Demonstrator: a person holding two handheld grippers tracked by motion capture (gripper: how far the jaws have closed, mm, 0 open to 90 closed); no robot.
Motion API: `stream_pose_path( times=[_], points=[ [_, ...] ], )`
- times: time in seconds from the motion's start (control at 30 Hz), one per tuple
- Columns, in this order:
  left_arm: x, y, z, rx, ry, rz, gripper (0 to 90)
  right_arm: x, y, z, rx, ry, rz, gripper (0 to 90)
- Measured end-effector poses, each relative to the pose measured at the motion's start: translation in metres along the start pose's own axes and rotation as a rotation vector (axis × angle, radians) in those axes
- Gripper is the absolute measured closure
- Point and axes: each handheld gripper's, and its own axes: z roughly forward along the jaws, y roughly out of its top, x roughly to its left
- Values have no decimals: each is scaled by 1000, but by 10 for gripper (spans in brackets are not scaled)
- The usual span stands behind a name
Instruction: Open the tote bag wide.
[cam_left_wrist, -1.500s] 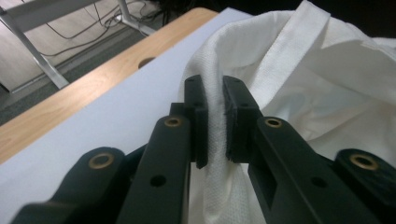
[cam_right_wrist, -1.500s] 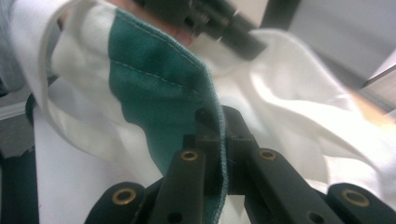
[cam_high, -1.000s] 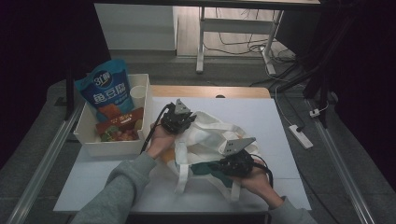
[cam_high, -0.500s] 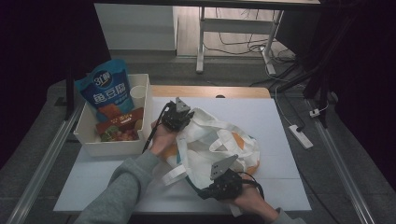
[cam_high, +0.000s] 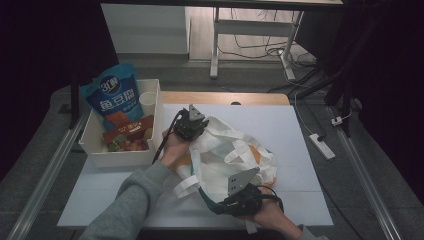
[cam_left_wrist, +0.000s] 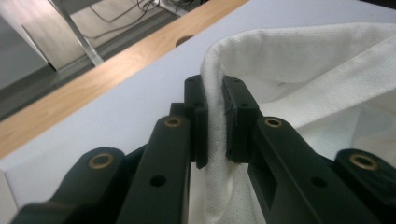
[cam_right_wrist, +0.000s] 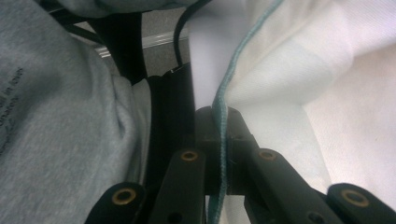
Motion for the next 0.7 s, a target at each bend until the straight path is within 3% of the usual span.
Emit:
stream_pose_path(
  times=[0.23, 0.33, 0.4, 0.47, 0.57, 0.6, 0.63, 0.7],
  points=[
    [0, -5, 15, 44, 18, 4, 808, -11, -6, -1, -3, -60, 19, 839],
    [0, -6, 15, 43, 16, 4, 807, -15, -8, -3, -26, -49, 48, 620],
    [-1, -5, 13, 31, 15, 8, 807, -17, -7, -15, -103, -63, 67, 550],
    [-1, -5, 11, 28, 10, 7, 807, -19, -3, -33, -152, -130, 79, 496],
    [-1, -5, 9, 25, 5, 11, 807, -23, 1, -62, -199, -301, 92, 454],
    [-1, -5, 9, 25, 4, 11, 807, -25, 1, -68, -209, -323, 101, 448],
    [-1, -5, 8, 22, 5, 12, 807, -28, 1, -74, -214, -362, 115, 430],
    [-1, -6, 7, 22, 2, 11, 807, -36, 0, -80, -160, -462, 141, 392]
  ],
)
